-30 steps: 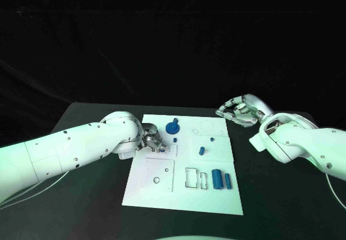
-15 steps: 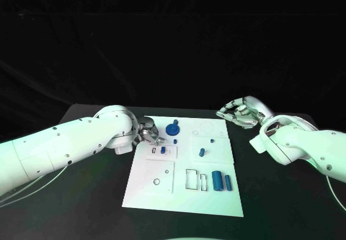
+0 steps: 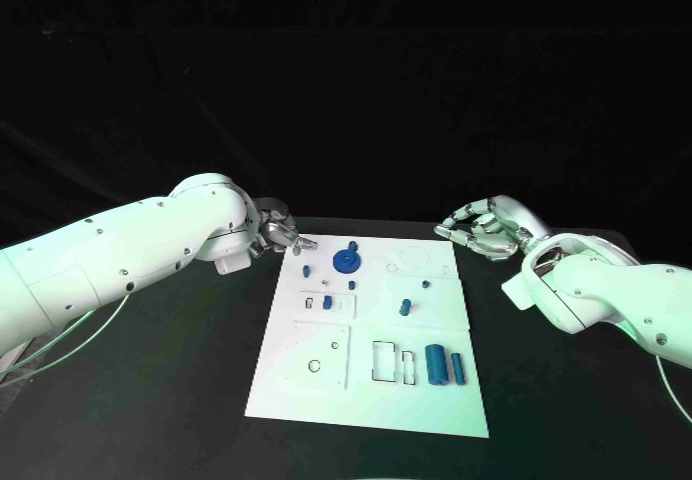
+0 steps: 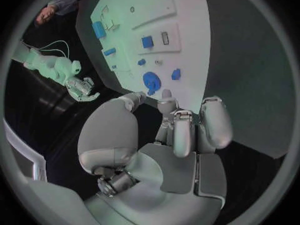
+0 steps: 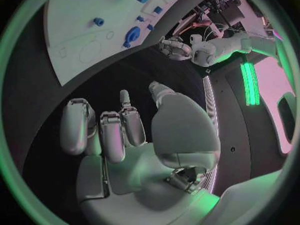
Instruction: Assemble the parts on the task board
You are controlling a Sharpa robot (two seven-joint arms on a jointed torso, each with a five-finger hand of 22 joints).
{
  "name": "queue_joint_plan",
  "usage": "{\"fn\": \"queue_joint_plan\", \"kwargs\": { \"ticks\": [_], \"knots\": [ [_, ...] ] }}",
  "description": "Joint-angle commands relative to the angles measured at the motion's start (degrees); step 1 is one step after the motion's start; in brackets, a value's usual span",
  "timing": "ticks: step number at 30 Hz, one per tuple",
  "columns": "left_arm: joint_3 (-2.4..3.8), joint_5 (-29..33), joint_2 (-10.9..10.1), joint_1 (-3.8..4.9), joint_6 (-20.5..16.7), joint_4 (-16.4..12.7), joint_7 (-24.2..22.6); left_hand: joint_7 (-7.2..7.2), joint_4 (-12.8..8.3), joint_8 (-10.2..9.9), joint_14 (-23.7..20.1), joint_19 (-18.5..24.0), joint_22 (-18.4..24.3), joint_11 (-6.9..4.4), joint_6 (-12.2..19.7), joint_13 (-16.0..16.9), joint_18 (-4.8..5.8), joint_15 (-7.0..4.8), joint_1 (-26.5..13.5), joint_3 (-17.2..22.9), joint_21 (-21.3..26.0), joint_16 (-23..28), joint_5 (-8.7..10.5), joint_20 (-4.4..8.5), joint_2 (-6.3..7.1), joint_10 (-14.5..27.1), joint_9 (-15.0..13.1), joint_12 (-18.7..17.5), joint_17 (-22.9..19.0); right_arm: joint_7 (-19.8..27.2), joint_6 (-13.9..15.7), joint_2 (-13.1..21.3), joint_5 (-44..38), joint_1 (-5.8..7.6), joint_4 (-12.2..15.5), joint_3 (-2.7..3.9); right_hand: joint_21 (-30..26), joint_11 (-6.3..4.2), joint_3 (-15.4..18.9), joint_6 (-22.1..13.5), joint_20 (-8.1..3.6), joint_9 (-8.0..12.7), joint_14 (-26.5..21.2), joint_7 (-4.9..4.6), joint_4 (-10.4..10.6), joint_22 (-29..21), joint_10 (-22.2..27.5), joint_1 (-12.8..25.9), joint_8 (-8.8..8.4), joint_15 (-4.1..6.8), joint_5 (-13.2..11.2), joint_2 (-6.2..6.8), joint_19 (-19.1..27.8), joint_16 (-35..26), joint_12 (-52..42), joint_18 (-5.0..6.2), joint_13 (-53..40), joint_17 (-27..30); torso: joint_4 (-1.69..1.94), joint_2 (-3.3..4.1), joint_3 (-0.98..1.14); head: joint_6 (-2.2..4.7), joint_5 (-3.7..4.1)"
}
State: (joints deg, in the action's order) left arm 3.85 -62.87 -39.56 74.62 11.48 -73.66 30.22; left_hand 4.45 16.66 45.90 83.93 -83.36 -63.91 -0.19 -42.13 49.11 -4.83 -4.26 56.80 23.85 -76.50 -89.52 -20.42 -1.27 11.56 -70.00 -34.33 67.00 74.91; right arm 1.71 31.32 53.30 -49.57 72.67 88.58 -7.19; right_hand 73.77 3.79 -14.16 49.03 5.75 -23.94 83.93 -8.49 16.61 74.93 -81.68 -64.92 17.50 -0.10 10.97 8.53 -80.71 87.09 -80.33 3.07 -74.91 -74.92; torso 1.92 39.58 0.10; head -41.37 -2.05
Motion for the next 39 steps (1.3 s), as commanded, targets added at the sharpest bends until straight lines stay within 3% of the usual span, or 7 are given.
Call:
{"fn": "queue_joint_plan", "kwargs": {
  "ticks": [1, 6, 17, 39],
  "knots": [
    [-0.09, -1.34, 1.06, 0.22, 1.38, 1.76, -0.95, 0.32, 0.12, -1.17, 5.77, -0.03, -0.27, 0.48, 0.26, -0.15, 0.19, 0.63, 0.29, -0.88, 0.09, 0.02, 0.53, -0.59, -0.09, 0.16, 0.91, -0.07, 14.04, 0.26, -0.14, -0.09, -0.11, -0.04, 0.00, 0.00, -0.02, 0.01, 0.43, -0.50, -0.05, -0.08, 4.15, 0.00, 0.04, 2.34, 0.14, 0.41, 0.36, 0.44, -0.18, -0.21, 0.13, -0.18, 0.25, 1.02, -4.64, -6.46, -0.08, 0.12, -0.12, 0.00, -0.03],
    [-0.70, -1.77, 2.60, 0.31, 2.62, 4.27, -1.10, 0.40, 0.09, -1.52, 5.83, -0.09, -0.51, 0.56, 0.24, -0.14, 0.22, 0.72, 0.27, -1.11, -0.04, -0.07, 0.68, -0.68, -0.20, 0.18, 1.22, -0.02, 14.22, 0.25, -0.16, -0.18, -0.11, -0.04, -0.03, 0.00, -0.03, 0.01, 0.47, -0.51, -0.05, -0.09, 4.15, 0.00, 0.03, 2.34, 0.19, 0.37, 0.37, 0.44, -0.10, -0.25, 0.14, -0.18, 0.31, 1.02, -4.57, -6.46, -0.09, 0.06, -0.03, -0.14, -0.06],
    [-2.26, -1.63, 5.63, -0.02, 4.97, 9.28, -1.29, 0.57, -0.04, -2.23, 5.86, -0.13, -0.73, 0.71, 0.05, -0.20, 0.24, 0.86, 1.23, -1.37, -0.16, -0.13, 0.60, -0.87, -0.34, 0.29, 1.89, 0.04, 14.34, 0.26, -0.24, -0.40, -0.12, -0.04, -0.04, 0.00, -0.04, 0.01, 0.52, -0.51, -0.05, -0.11, 4.15, 0.01, 0.02, 2.34, 0.12, 0.33, 0.38, 0.45, 0.01, -0.29, 0.13, -0.18, 0.24, 1.02, -4.65, -6.47, -0.09, 0.08, -0.06, -0.46, -0.09],
    [-3.23, -0.70, 7.39, -0.70, 6.55, 12.04, -1.49, 0.62, -0.12, -2.77, 5.95, -0.25, -1.30, 0.77, -0.83, 0.02, 0.31, 0.96, 2.77, -1.55, -0.49, -0.27, 0.47, -1.05, -0.87, 0.15, 2.65, 0.37, 14.65, 0.30, -0.27, -0.65, -0.14, -0.08, -0.12, 0.00, -0.14, 0.00, 0.65, -0.52, -0.06, -0.15, 4.14, 0.02, -0.01, 2.28, 0.16, 0.21, 0.41, 0.45, 0.27, -0.38, 0.17, -0.19, 0.28, 1.04, -4.60, -6.43, 0.02, -0.08, -0.06, -1.02, -0.01]
  ]
}}
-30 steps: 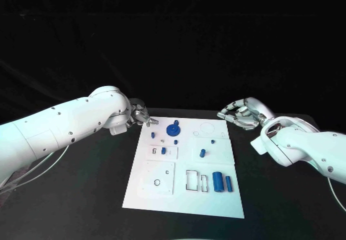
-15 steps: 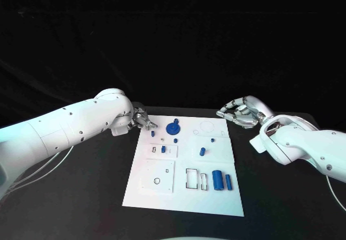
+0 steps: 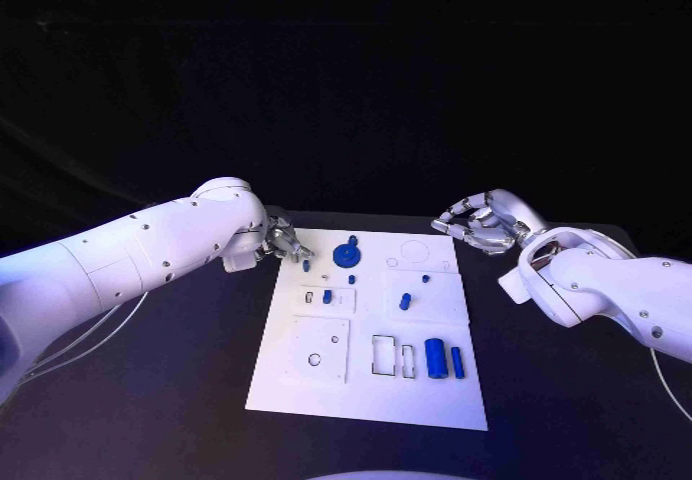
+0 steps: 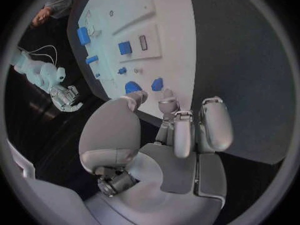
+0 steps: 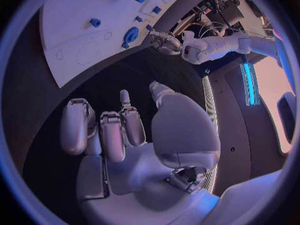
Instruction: Assemble the parts on the task board
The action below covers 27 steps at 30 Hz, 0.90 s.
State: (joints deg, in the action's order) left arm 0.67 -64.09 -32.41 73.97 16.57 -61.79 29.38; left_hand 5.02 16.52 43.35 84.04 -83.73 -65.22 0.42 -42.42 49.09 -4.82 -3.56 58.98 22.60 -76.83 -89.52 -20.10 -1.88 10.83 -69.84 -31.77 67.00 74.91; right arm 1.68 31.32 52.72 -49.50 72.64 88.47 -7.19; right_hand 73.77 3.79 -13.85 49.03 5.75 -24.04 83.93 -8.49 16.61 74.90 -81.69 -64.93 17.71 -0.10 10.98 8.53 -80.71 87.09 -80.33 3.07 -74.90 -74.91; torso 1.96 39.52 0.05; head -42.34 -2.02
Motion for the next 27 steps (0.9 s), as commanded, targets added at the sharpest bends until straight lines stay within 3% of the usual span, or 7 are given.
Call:
{"fn": "queue_joint_plan", "kwargs": {
  "ticks": [1, 15, 27],
  "knots": [
    [-0.09, 0.53, 0.33, -0.09, 1.44, 0.29, -0.66, 0.05, 0.03, -0.23, 5.84, 0.11, -0.02, 0.16, -0.56, 0.05, 0.31, 0.26, 0.64, -0.31, -0.19, -0.28, 0.15, -0.45, -0.17, -0.02, 0.12, 0.38, 14.67, 0.33, -0.27, -0.07, -0.21, -0.06, -0.02, 0.00, -0.14, -0.01, 0.36, -0.52, -0.06, -0.06, 4.14, 0.02, -0.01, 2.30, 0.16, 0.19, 0.20, 0.45, 0.32, -0.40, 0.18, -0.20, 0.28, 1.05, -4.62, -6.44, -0.01, -0.02, -0.02, -0.06, -0.04],
    [-0.30, 0.84, 1.26, -0.38, 0.44, 1.37, -0.86, -0.03, 0.06, -0.25, 5.85, 0.10, -0.16, 0.11, -1.35, 0.17, 0.31, 0.24, 1.44, -0.33, -0.28, -0.29, 0.16, -0.50, -0.89, -0.13, 0.42, 0.57, 14.68, 0.20, -0.37, -0.17, -0.21, -0.09, -0.06, 0.00, -0.15, -0.01, 0.45, -0.52, -0.07, -0.09, 4.12, 0.02, -0.02, 2.31, 0.17, 0.10, 0.23, 0.46, 0.51, -0.48, 0.17, -0.23, 0.29, 1.04, -4.61, -6.34, -0.05, 0.04, 0.02, -0.06, 0.03],
    [-0.35, 1.41, 1.55, -0.45, 0.54, 1.64, -0.90, -0.32, -0.69, -0.23, 5.85, 0.15, -0.38, -0.16, -2.03, 0.04, 0.32, 0.02, 6.21, 0.59, -0.41, -0.30, 0.22, -0.44, -2.76, -0.08, 0.92, 0.71, 14.71, 0.18, -0.46, -0.27, -0.22, -0.11, -0.14, 0.00, -0.21, -0.02, 0.60, -0.52, -0.07, -0.14, 4.13, 0.04, -0.03, 2.30, 0.12, -0.07, 0.27, 0.47, 0.88, -0.65, 0.18, -0.22, 0.24, 1.05, -4.66, -6.38, -0.02, -0.03, 0.08, -0.29, 0.03]
  ]
}}
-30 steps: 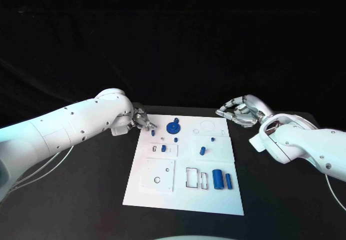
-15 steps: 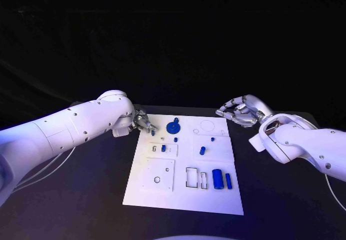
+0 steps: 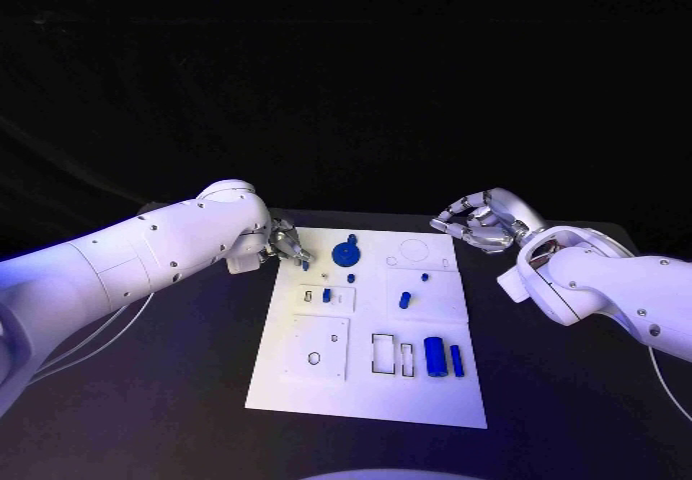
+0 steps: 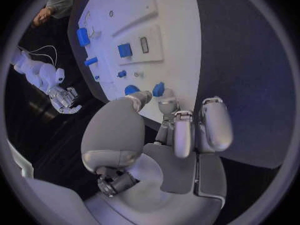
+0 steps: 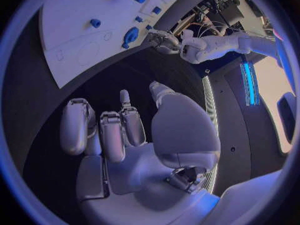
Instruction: Assemble the parts on the task board
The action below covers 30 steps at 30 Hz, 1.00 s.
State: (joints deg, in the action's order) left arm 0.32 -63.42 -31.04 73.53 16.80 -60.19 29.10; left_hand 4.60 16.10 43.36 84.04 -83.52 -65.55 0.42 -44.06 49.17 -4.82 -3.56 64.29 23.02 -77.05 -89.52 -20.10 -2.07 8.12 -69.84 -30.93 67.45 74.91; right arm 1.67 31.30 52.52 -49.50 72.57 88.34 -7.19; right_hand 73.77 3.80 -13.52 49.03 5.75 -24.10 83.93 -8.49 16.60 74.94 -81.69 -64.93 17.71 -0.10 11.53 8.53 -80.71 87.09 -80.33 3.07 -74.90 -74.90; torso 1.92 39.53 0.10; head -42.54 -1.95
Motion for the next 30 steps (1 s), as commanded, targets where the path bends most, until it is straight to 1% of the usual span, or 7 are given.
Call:
{"fn": "queue_joint_plan", "kwargs": {
  "ticks": [1, 10, 14, 16, 19, 24, 30],
  "knots": [
    [0.00, 0.77, 0.19, -0.01, 0.36, 0.06, -0.62, 0.09, -0.32, -0.21, 5.85, -0.05, -0.08, -0.17, -0.42, -0.06, 0.32, 0.02, 1.26, 0.22, -0.21, -0.30, 0.24, -0.25, -0.13, -0.07, 0.10, 0.27, 14.70, 0.19, -0.45, -0.08, -0.22, -0.05, -0.01, 0.00, -0.21, -0.02, 0.28, -0.52, -0.08, -0.08, 4.13, 0.04, -0.02, 2.27, 0.12, -0.07, 0.28, 0.47, 0.34, -0.65, 0.19, -0.22, 0.24, 1.05, -4.66, -6.39, 0.03, -0.03, 0.02, -0.10, -0.02],
    [-0.03, 1.04, 0.26, -0.02, -0.03, 0.14, -0.67, -0.12, -0.76, 0.04, 5.86, -0.03, -0.23, -0.36, -0.66, -0.13, 0.33, -0.12, 4.11, 0.82, -0.28, -0.32, 0.24, -0.19, -1.21, -0.12, 0.21, 0.34, 14.74, 0.21, -0.44, -0.12, -0.22, -0.10, -0.07, 0.00, -0.19, -0.03, 0.36, -0.53, -0.08, -0.11, 4.13, 0.04, -0.02, 2.30, 0.10, -0.17, 0.30, 0.47, 0.55, -0.74, 0.16, -0.22, 0.22, 1.05, -4.68, -6.39, -0.01, -0.01, 0.04, -0.18, -0.08],
    [-0.04, 1.43, 0.21, -0.02, -0.87, 0.21, -0.85, -0.43, -3.33, 0.37, 5.87, 0.00, -0.34, -0.68, -0.21, -0.17, 0.32, -0.42, 9.08, 4.34, -0.33, -0.32, 0.30, 0.02, -3.70, -0.14, 0.15, 0.30, 14.76, 0.23, -0.44, -0.13, -0.23, -0.12, -0.09, 0.00, -0.20, -0.03, 0.38, -0.53, -0.08, -0.12, 4.13, 0.04, -0.03, 2.29, 0.12, -0.20, 0.30, 0.47, 0.61, -0.76, 0.17, -0.23, 0.24, 1.05, -4.66, -6.38, -0.01, -0.06, 0.04, -0.25, -0.12],
    [-0.04, 1.69, 0.14, -0.03, -1.16, 0.22, -0.92, -0.35, -4.50, 0.99, 5.87, 0.01, -0.40, -0.65, -0.05, -0.25, 0.34, -0.40, 10.52, 6.44, -0.37, -0.32, 0.34, 0.06, -3.97, -0.15, -0.17, 0.21, 14.76, 0.23, -0.44, -0.13, -0.23, -0.13, -0.09, 0.00, -0.28, -0.03, 0.44, -0.54, -0.08, -0.14, 4.12, 0.04, -0.03, 2.23, 0.13, -0.26, 0.32, 0.48, 0.73, -0.80, 0.21, -0.24, 0.25, 1.07, -4.65, -6.34, -0.01, -0.06, 0.04, -0.25, -0.12],
    [-0.04, 2.64, -0.10, -0.04, -1.82, 0.17, -1.06, -0.12, -5.86, 2.87, 5.81, 0.06, -0.41, -0.59, 0.35, -0.23, 0.31, -0.31, 10.84, 11.42, -0.36, -0.23, 0.44, 0.05, -3.10, -0.55, -1.15, 0.27, 14.55, 0.24, -0.44, -0.13, -0.23, -0.15, -0.12, 0.00, -0.28, -0.03, 0.44, -0.54, -0.08, -0.14, 4.12, 0.04, -0.03, 2.23, 0.13, -0.26, 0.32, 0.48, 0.73, -0.80, 0.21, -0.24, 0.25, 1.07, -4.65, -6.34, -0.03, -0.09, 0.02, -0.26, -0.16],
    [-0.04, 4.53, -0.93, -0.05, -2.79, -0.53, -1.27, -0.24, -7.17, 4.33, 5.74, 0.06, -0.45, -0.65, 0.67, -0.44, 0.33, -0.35, 10.02, 16.00, -0.38, -0.12, 0.25, -0.01, -1.84, -0.76, -1.84, 0.22, 14.32, 0.26, -0.46, -0.14, -0.23, -0.19, -0.17, 0.00, -0.24, -0.04, 0.48, -0.54, -0.09, -0.15, 4.13, 0.04, -0.03, 2.28, 0.12, -0.29, 0.32, 0.48, 0.83, -0.82, 0.18, -0.23, 0.24, 1.06, -4.66, -6.38, 0.03, -0.16, 0.02, -0.22, -0.18],
    [-0.03, 7.70, -3.63, -0.05, -4.40, -4.02, -1.71, -0.38, -9.00, 5.59, 5.69, 0.05, -0.53, -0.77, 0.51, -0.64, 0.33, -0.48, 8.60, 20.88, -0.42, -0.02, 0.05, 0.07, 0.12, -1.09, -2.30, 0.17, 14.10, 0.27, -0.45, -0.10, -0.23, -0.25, -0.22, 0.00, -0.24, -0.04, 0.48, -0.54, -0.09, -0.15, 4.13, 0.04, -0.03, 2.28, 0.12, -0.29, 0.32, 0.48, 0.83, -0.82, 0.18, -0.23, 0.24, 1.06, -4.66, -6.38, 0.17, -0.24, 0.05, -0.19, -0.32]
  ]
}}
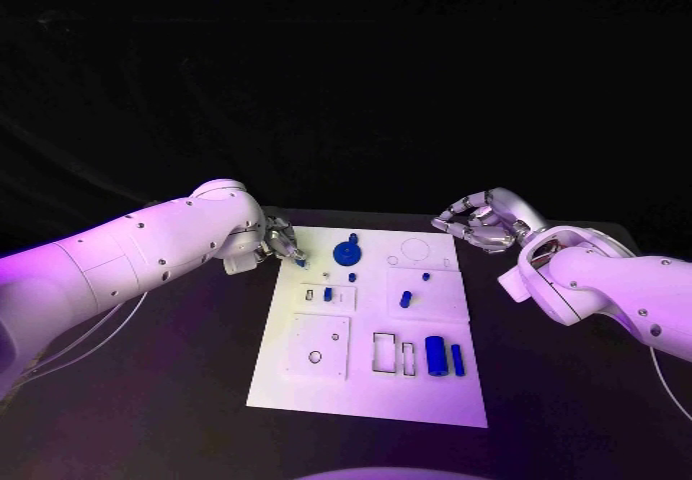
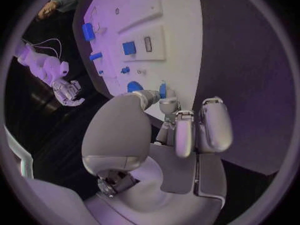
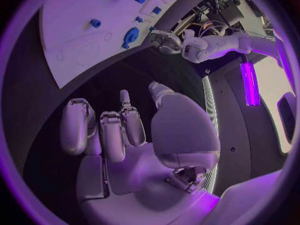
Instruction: Assemble the parts on the task board
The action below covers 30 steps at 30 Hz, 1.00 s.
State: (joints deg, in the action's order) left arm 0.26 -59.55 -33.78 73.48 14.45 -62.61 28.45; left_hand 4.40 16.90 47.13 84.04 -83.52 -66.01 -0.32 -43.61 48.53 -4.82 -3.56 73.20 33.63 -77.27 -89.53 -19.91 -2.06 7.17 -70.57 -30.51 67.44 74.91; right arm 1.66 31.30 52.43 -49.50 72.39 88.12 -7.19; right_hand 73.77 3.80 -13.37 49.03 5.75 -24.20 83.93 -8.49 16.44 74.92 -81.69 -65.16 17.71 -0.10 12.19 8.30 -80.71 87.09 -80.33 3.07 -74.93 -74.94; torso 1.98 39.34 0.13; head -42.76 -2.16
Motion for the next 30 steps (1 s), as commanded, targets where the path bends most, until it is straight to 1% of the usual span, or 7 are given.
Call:
{"fn": "queue_joint_plan", "kwargs": {
  "ticks": [1, 8, 11, 17, 21, 28, 30],
  "knots": [
    [0.03, 4.28, -1.37, 0.01, -2.27, -2.29, -1.05, -0.26, -10.13, 2.07, 5.67, 0.00, -0.24, -0.11, -0.12, 0.17, 0.36, -0.54, -0.72, 11.09, -0.29, 0.00, -0.20, 0.10, 1.46, -0.62, -2.78, 0.30, 14.05, 0.28, -0.44, 0.00, -0.23, -0.07, 0.00, 0.00, -0.24, -0.04, 0.33, -0.54, -0.09, -0.05, 4.13, 0.05, 0.13, 2.30, 0.12, -0.06, 0.32, 0.48, 0.16, -0.59, 0.18, -0.23, 0.24, 1.06, -4.63, -6.34, 0.12, -0.06, 0.02, 0.02, -0.11],
    [0.01, 5.98, -5.29, 0.02, -4.62, -8.95, -1.21, -0.50, -11.03, 2.62, 5.72, -0.17, -0.72, -0.35, -0.67, 0.76, 0.43, -0.74, -1.86, 13.18, -0.57, -0.07, -0.45, 0.27, 2.46, -1.47, -2.85, 0.68, 14.19, 0.29, -0.43, 0.04, -0.23, -0.14, -0.04, 0.00, -0.24, -0.04, 0.33, -0.54, -0.09, -0.05, 4.13, 0.05, 0.13, 2.30, 0.12, -0.06, 0.32, 0.48, 0.16, -0.59, 0.18, -0.23, 0.24, 1.06, -4.63, -6.34, 0.14, -0.26, 0.06, -0.11, -0.50],
    [-0.01, 5.40, -6.67, -0.10, -5.76, -11.68, -1.69, -0.61, -11.36, 2.79, 5.73, -0.25, -0.94, -0.46, -0.92, 1.11, 0.47, -0.83, -2.27, 13.98, -0.69, -0.09, -0.59, 0.36, 2.83, -1.86, -2.84, 0.88, 14.24, 0.30, -0.42, 0.07, -0.23, -0.17, -0.05, 0.00, -0.24, -0.04, 0.33, -0.54, -0.09, -0.05, 4.13, 0.05, 0.13, 2.30, 0.12, -0.06, 0.32, 0.48, 0.16, -0.59, 0.18, -0.23, 0.24, 1.06, -4.63, -6.34, 0.17, -0.20, 0.00, -0.12, -0.57],
    [-0.03, 2.65, -8.86, -1.14, -8.15, -15.67, -2.47, -0.76, -11.78, 3.00, 5.79, -0.45, -1.54, -0.61, -1.31, 1.73, 0.57, -0.96, -2.77, 15.02, -1.03, -0.19, -0.73, 0.48, 3.42, -2.46, -2.81, 1.24, 14.46, 0.30, -0.42, 0.11, -0.23, -0.22, -0.05, 0.00, -0.29, -0.04, 0.42, -0.54, -0.09, -0.07, 4.12, 0.05, 0.15, 2.27, 0.10, -0.09, 0.34, 0.48, 0.34, -0.63, 0.20, -0.24, 0.22, 1.07, -4.65, -6.33, 0.17, -0.19, 0.06, -0.10, -0.75],
    [-0.04, 0.22, -10.05, -2.02, -9.50, -17.76, -2.83, -0.81, -11.90, 3.06, 5.82, -0.50, -1.69, -0.66, -1.44, 1.92, 0.60, -1.00, -2.93, 15.32, -1.11, -0.23, -0.75, 0.52, 3.60, -2.65, -2.80, 1.34, 14.55, 0.30, -0.43, 0.14, -0.21, -0.26, -0.07, 0.00, -0.29, -0.04, 0.45, -0.54, -0.09, -0.08, 4.12, 0.05, 0.16, 2.27, 0.10, -0.10, 0.35, 0.48, 0.37, -0.64, 0.20, -0.24, 0.23, 1.07, -4.65, -6.31, 0.15, -0.17, 0.00, -0.31, -0.81],
    [-0.07, -2.87, -10.64, -3.50, -9.81, -19.62, -2.75, -0.87, -12.05, 3.13, 5.87, -0.56, -1.87, -0.72, -1.60, 2.23, 0.63, -1.06, -3.13, 15.66, -1.22, -0.32, -0.80, 0.57, 3.84, -2.94, -2.77, 1.53, 14.74, 0.30, -0.48, 0.17, -0.20, -0.32, -0.05, 0.00, -0.29, -0.04, 0.45, -0.54, -0.09, -0.08, 4.12, 0.05, 0.16, 2.27, 0.10, -0.10, 0.35, 0.48, 0.37, -0.64, 0.20, -0.24, 0.23, 1.07, -4.65, -6.31, 0.05, -0.02, -0.05, -0.37, -0.92],
    [-0.08, -3.75, -10.58, -3.80, -9.76, -19.80, -2.71, -0.87, -12.05, 3.13, 5.87, -0.56, -1.87, -0.72, -1.60, 2.23, 0.63, -1.06, -3.13, 15.66, -1.22, -0.32, -0.80, 0.57, 3.84, -2.94, -2.77, 1.53, 14.74, 0.30, -0.49, 0.18, -0.20, -0.34, -0.04, 0.00, -0.29, -0.04, 0.45, -0.54, -0.09, -0.08, 4.12, 0.05, 0.16, 2.27, 0.10, -0.10, 0.35, 0.48, 0.37, -0.64, 0.20, -0.24, 0.23, 1.07, -4.65, -6.31, 0.02, 0.00, 0.00, -0.38, -0.93]
  ]
}}
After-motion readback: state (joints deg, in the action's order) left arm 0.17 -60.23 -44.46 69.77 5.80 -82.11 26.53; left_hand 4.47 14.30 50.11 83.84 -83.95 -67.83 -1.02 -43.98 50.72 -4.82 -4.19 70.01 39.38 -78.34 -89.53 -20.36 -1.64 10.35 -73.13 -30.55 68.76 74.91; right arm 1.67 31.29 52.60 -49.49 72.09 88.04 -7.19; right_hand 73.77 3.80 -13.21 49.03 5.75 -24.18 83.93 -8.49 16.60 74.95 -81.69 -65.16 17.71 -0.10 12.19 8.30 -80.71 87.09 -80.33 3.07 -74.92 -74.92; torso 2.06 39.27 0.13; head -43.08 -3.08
